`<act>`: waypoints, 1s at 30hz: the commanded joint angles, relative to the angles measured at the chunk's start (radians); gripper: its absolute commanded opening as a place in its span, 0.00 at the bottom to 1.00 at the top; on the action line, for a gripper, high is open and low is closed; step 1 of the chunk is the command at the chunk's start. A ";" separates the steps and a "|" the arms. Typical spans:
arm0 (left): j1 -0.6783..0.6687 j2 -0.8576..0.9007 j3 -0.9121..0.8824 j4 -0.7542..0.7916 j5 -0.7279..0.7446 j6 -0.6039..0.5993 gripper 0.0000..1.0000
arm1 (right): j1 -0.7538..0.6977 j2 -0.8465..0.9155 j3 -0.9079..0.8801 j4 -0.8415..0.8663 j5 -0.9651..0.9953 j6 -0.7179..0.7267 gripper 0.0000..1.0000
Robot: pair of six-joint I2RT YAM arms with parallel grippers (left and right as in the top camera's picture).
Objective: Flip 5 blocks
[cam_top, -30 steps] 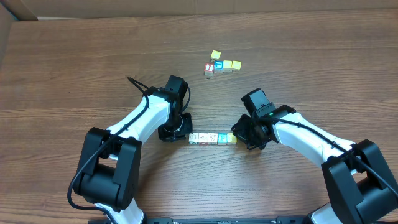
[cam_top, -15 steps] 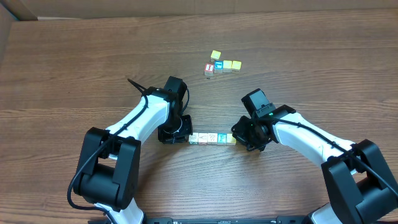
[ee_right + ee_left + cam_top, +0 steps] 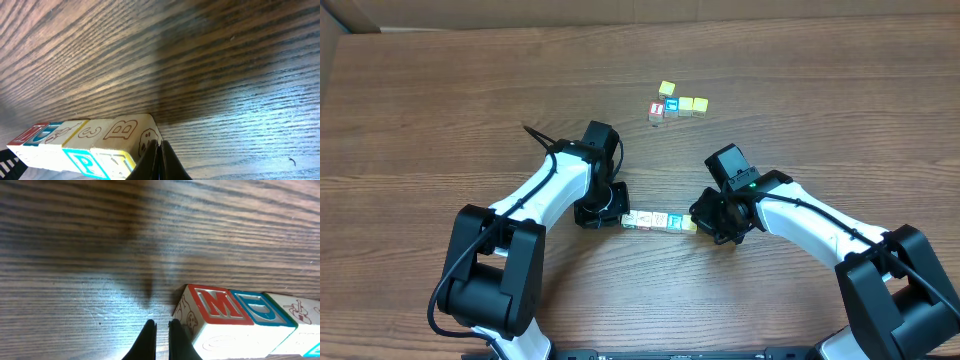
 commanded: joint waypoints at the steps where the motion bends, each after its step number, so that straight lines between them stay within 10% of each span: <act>1: 0.000 0.005 -0.003 0.016 0.025 0.020 0.04 | 0.010 0.004 -0.007 0.022 -0.010 0.019 0.04; 30: 0.000 0.006 -0.003 0.040 -0.005 0.030 0.04 | 0.010 0.004 -0.007 0.064 -0.016 0.030 0.04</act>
